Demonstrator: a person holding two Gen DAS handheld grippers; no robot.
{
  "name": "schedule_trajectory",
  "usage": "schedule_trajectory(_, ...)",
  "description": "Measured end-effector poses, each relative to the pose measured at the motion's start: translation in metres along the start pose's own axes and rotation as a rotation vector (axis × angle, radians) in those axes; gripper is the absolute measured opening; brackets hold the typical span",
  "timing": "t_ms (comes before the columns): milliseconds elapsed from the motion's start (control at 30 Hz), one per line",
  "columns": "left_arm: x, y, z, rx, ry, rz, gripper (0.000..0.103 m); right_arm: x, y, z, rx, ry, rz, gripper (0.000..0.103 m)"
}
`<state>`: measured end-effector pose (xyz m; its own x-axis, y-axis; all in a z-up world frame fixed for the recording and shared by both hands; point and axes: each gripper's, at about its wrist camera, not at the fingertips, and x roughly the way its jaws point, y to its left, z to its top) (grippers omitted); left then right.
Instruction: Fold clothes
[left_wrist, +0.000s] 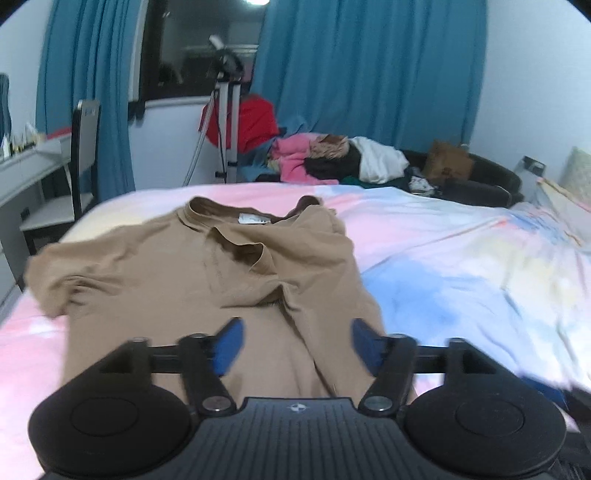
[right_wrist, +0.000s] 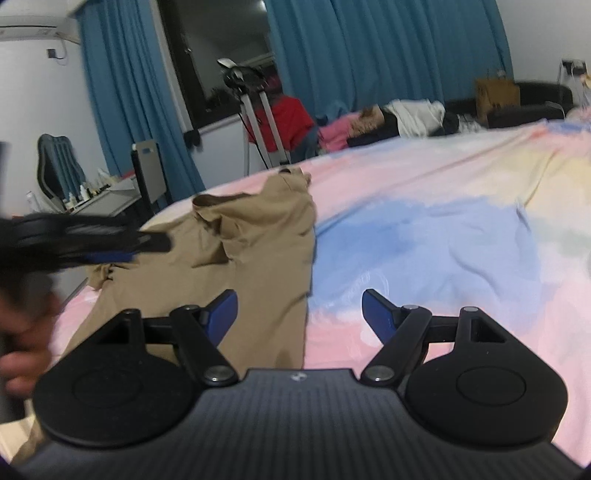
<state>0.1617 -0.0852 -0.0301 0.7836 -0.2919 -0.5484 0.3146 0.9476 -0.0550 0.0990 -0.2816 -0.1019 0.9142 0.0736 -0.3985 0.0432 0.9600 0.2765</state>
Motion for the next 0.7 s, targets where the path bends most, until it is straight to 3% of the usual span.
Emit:
schedule_trajectory(267,-0.112,0.0,-0.038,0.001,-0.077,0.01,0.102,-0.044,0.016,0.006,-0.042,-0.056,0.006,0.076)
schedule_trajectory(500,-0.152,0.01,-0.092,-0.08,-0.105,0.017,0.103,-0.091,0.03,0.003,-0.076,-0.129,0.027,0.076)
schedule_trajectory(567,-0.158,0.011,-0.102,-0.108,-0.114,0.046,0.103,-0.089,0.031,0.001,-0.089,-0.151,0.014,0.076)
schedule_trajectory(700,-0.163,0.008,-0.103,-0.089,-0.137,0.034,0.103,-0.069,0.026,0.001,-0.045,-0.106,-0.016,0.076)
